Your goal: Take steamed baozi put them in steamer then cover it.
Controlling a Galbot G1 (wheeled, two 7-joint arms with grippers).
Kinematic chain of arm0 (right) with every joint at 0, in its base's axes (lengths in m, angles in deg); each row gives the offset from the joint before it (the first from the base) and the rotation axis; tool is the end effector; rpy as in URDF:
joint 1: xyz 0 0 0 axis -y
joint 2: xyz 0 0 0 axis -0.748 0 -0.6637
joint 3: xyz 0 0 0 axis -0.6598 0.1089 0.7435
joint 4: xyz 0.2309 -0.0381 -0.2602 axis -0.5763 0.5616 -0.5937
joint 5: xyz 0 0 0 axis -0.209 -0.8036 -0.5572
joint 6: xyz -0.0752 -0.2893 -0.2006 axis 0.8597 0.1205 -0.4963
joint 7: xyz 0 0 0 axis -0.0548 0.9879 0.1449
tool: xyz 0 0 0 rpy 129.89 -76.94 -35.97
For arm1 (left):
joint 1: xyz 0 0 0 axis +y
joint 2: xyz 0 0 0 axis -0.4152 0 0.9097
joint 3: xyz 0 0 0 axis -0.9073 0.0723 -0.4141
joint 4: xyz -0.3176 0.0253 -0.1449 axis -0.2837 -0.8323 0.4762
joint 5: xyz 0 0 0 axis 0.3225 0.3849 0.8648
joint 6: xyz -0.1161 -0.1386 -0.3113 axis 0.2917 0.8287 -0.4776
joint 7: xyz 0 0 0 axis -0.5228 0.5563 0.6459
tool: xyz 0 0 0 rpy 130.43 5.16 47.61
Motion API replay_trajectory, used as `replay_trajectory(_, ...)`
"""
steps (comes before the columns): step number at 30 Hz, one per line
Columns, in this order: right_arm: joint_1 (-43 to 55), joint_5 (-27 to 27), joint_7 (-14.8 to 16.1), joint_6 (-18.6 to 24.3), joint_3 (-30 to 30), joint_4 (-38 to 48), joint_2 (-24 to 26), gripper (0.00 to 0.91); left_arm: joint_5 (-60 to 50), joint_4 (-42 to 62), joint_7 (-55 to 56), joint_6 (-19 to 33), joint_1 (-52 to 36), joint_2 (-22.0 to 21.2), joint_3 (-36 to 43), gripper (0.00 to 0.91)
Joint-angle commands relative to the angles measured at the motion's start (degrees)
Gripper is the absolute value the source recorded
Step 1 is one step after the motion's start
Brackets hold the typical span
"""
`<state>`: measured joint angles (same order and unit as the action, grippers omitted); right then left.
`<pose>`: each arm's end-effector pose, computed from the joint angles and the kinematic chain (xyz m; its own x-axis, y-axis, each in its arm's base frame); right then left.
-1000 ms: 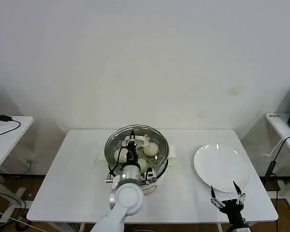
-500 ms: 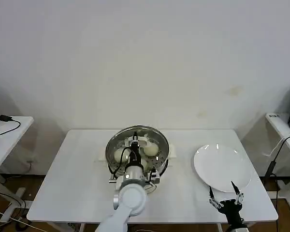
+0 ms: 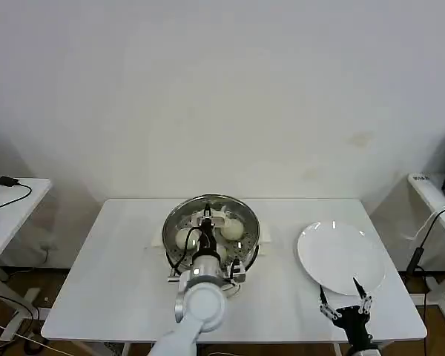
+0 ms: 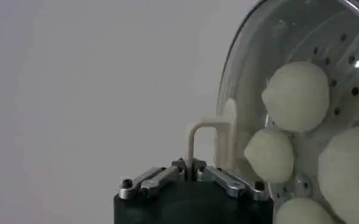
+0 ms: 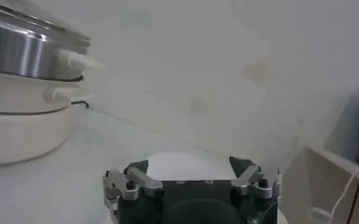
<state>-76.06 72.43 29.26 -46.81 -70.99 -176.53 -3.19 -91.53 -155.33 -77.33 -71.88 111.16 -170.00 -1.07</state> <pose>0.1397 -0.1036 -0.3801 -0.9944 0.0131 0.1049 -0.0235 0.9399 -0.3407 0.3113 -0.1592 -0.2636 -0.9980 -0.0324 0.0548 0.0545 0.0098 0.9985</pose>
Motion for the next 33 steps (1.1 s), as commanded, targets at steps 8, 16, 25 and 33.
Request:
replay_trajectory(8, -0.08, -0.17, 0.09, 0.11, 0.3, 0.0, -0.07, 0.907, -0.09, 0.59, -0.05, 0.29, -0.29, -0.49, -0.03, 0.0)
replay_trajectory(16, -0.12, -0.14, 0.25, 0.16, 0.31, -0.05, 0.03, 0.907, -0.57, 0.91, -0.73, 1.01, -0.24, -0.95, -0.06, 0.907)
replay_trajectory(25, -0.05, -0.2, 0.38, 0.21, 0.61, -0.05, 0.08, 0.907, -0.66, 0.86, -0.62, 1.07, -0.05, -1.34, -0.31, 0.907)
replay_trajectory(33, -0.06, -0.32, 0.45, 0.22, 0.83, -0.09, 0.08, 0.907, -0.92, 0.52, -0.46, 1.11, 0.29, -1.69, -0.52, 0.907)
